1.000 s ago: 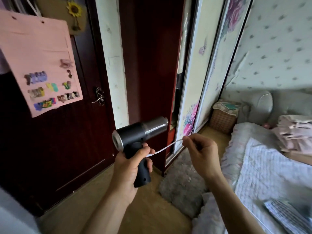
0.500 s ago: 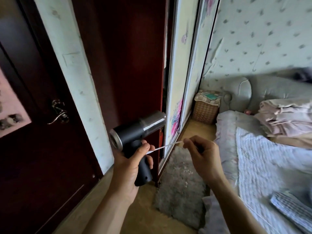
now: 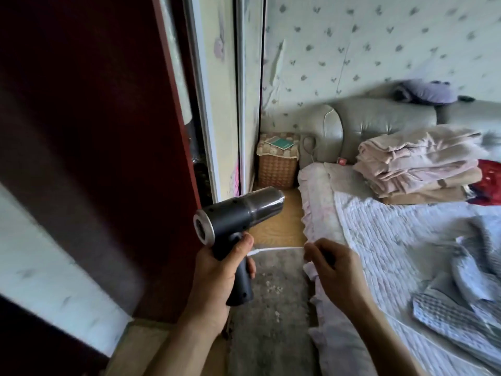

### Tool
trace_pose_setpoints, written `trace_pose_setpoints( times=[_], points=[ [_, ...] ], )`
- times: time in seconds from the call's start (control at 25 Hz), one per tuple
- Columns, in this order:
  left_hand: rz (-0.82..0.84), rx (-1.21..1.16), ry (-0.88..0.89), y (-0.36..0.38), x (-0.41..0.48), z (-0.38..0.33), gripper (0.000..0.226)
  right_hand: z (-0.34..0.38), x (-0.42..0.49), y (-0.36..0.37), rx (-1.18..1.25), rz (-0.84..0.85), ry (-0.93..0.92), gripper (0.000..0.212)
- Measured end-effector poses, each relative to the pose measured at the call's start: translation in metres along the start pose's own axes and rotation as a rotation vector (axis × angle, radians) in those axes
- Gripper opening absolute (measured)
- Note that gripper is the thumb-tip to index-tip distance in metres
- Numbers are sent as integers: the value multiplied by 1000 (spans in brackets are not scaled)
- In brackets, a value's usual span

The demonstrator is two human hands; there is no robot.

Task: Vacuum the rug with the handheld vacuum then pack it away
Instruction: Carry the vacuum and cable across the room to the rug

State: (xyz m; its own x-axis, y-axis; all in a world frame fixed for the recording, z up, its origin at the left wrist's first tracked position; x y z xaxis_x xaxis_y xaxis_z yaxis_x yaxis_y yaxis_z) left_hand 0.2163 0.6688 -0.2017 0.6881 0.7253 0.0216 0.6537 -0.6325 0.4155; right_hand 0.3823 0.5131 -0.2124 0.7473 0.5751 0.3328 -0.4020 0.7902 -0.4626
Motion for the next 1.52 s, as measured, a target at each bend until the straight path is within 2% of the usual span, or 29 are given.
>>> trace_pose_setpoints(
  times=[0.08, 0.32, 0.52, 0.76, 1.0, 1.08, 1.24, 1.36, 1.44, 1.52],
  points=[
    [34, -10, -50, 1, 39, 17, 44, -18, 26, 4, 12, -62, 43, 31],
    [72, -42, -139, -21, 152, 60, 22, -56, 92, 52, -21, -165, 169, 28],
    [87, 18, -191, -26, 211, 86, 29, -101, 129, 77, -54, -146, 242, 29],
    [139, 125, -193, -10, 224, 126, 17, -152, 137, 69, -89, -70, 267, 33],
    [63, 229, -177, -35, 185, 199, 61, -225, 96, 88, -88, 22, 200, 42],
    [52, 273, -160, -47, 175, 237, 55, -257, 75, 101, -134, 41, 191, 42],
    [3, 316, -180, -89, 183, 349, 24, -354, 51, 151, -187, 101, 224, 41],
    [22, 371, -205, -128, 202, 449, 31, -441, 38, 194, -196, 97, 251, 42],
    [39, 418, -192, -154, 223, 522, 35, -500, 29, 233, -251, 76, 162, 47],
    [77, 461, -154, -172, 244, 588, 30, -566, 20, 273, -293, 90, 129, 49]
  ],
)
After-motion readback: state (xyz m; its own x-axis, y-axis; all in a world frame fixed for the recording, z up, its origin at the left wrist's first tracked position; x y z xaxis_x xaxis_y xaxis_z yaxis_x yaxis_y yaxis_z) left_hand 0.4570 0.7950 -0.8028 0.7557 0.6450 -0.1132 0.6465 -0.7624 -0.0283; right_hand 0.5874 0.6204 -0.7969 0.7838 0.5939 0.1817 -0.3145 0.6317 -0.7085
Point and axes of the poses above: each hand's wrist, its own x-axis towards the middle knuckle, its own y-axis out of the palm, z = x × y, the point moved 9 cm from there along x, towards the middle knuckle, and after that the axes turned 2 degrees about z, right-handed, at the moved point
